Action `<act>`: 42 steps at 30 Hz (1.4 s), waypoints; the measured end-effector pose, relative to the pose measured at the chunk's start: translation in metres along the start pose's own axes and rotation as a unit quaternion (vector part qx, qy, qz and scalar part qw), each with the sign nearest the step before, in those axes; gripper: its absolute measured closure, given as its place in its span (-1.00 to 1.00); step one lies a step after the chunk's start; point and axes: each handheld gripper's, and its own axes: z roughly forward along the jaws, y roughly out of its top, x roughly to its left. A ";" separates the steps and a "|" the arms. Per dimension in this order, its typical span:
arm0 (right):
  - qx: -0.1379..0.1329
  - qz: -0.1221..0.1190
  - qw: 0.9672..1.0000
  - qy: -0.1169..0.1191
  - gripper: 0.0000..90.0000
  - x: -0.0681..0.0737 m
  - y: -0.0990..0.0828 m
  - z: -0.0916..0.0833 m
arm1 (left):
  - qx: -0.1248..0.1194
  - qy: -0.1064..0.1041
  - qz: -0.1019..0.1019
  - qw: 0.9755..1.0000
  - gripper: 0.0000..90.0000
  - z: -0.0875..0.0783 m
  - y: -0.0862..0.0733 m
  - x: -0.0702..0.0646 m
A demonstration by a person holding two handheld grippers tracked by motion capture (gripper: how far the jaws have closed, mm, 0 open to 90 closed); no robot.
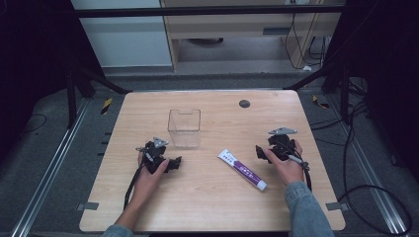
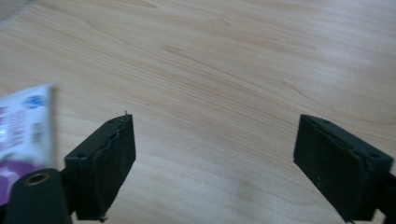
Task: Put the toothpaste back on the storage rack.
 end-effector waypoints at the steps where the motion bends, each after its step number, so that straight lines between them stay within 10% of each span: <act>1: -0.004 -0.006 1.000 0.008 -0.63 0.003 0.001 -0.007 | 0.000 0.000 0.000 1.000 -1.00 0.000 0.000 0.000; 15: 0.023 -0.083 0.991 0.100 -0.28 0.046 0.015 -0.046 | 0.000 0.000 0.000 1.000 -1.00 0.000 0.000 0.000; 24: 0.051 -0.121 0.984 0.124 0.06 0.060 0.020 -0.039 | 0.000 0.000 -0.001 1.000 -1.00 0.000 0.000 0.000; 42: 0.167 -0.150 0.964 0.141 0.02 0.089 0.014 0.008 | -0.001 0.000 -0.001 1.000 -1.00 0.000 0.000 0.000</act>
